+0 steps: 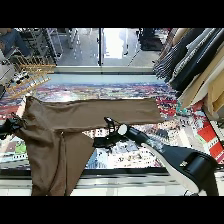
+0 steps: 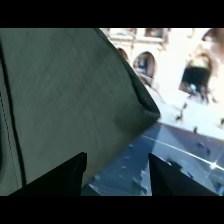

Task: Fold the clothes and pants, and hang the long-sleeved shirts on hangers.

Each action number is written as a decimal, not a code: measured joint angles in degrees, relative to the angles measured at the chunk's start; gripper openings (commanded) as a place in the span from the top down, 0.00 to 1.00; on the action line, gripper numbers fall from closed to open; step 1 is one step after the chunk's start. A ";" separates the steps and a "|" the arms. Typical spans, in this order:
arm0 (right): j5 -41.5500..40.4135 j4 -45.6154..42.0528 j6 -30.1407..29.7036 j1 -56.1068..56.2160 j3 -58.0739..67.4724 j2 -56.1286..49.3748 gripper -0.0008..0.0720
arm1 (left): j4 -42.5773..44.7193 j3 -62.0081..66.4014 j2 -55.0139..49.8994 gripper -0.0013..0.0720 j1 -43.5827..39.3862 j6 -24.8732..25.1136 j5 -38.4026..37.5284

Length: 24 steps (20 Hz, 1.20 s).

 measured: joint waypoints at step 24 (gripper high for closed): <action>43.82 -64.54 38.23 -9.20 -2.82 62.64 0.97 | 12.94 16.83 6.32 0.97 -13.62 -2.10 -8.57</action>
